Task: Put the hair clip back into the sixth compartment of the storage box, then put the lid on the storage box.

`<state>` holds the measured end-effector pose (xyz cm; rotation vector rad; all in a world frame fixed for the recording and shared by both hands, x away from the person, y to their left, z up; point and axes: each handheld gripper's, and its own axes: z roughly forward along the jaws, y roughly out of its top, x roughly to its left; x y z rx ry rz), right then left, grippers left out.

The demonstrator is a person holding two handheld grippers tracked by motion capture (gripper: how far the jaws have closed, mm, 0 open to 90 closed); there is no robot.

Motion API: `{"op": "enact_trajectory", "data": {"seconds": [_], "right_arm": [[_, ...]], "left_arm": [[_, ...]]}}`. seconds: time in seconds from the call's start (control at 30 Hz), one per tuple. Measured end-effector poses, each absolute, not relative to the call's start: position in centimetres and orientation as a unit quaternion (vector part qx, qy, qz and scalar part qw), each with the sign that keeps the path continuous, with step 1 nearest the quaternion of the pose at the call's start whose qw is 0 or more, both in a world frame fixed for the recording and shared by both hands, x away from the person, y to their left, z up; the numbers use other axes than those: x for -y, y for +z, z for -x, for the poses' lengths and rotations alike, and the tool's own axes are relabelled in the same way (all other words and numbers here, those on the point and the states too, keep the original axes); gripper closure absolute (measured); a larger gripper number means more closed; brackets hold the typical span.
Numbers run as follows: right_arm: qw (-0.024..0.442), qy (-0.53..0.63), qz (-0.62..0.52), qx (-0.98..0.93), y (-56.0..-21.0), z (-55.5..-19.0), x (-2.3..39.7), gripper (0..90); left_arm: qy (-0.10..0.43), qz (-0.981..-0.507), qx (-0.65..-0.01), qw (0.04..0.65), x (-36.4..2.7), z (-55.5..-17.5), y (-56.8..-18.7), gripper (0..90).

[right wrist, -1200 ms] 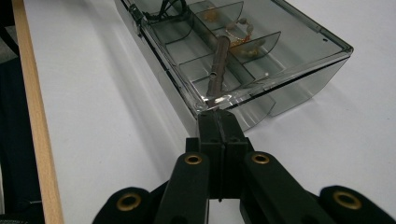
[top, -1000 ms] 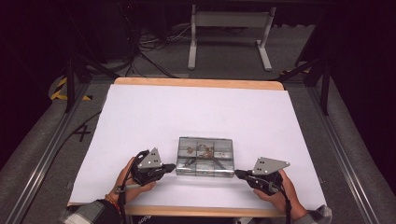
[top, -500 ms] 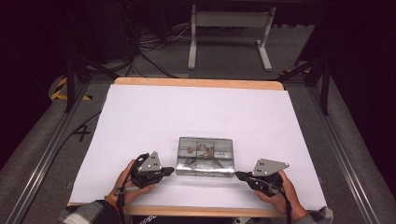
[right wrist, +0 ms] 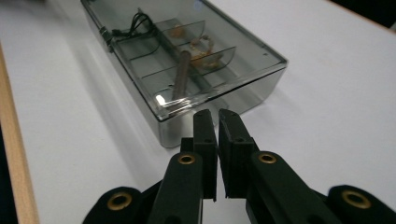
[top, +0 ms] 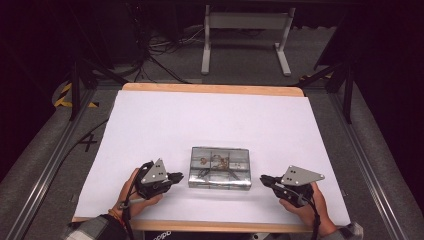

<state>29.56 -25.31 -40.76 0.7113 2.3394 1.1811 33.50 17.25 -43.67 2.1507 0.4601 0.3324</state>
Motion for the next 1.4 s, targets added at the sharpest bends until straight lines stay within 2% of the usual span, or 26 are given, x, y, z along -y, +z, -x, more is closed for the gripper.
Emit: {"op": "enact_trajectory", "data": {"seconds": [0.3, 0.57, 0.8, 1.03, 1.3, 1.4], "right_arm": [[0.254, 0.425, -0.269, -0.826, -40.0, -29.3, 27.1, 83.3], [0.293, 0.412, -0.269, -0.820, -39.5, -28.8, 28.5, 81.6], [0.308, 0.412, -0.283, -0.810, -39.4, -28.6, 29.6, 78.6], [0.324, 0.409, -0.297, -0.799, -39.6, -28.5, 31.1, 73.8], [0.344, 0.395, -0.322, -0.788, -40.5, -28.1, 32.7, 63.8], [0.349, 0.399, -0.335, -0.779, -40.8, -28.0, 33.6, 60.3]], "left_arm": [[0.153, -0.852, -0.183, 0.465, -19.2, -33.1, -42.6, 82.4], [0.178, -0.834, -0.210, 0.477, -22.2, -33.0, -42.2, 79.2], [0.200, -0.823, -0.234, 0.477, -24.7, -32.6, -42.3, 75.6], [0.220, -0.809, -0.259, 0.479, -27.1, -32.0, -42.6, 68.1], [0.232, -0.795, -0.295, 0.477, -29.5, -31.9, -43.8, 56.9], [0.243, -0.784, -0.316, 0.476, -30.1, -31.9, -44.2, 47.3]]}}
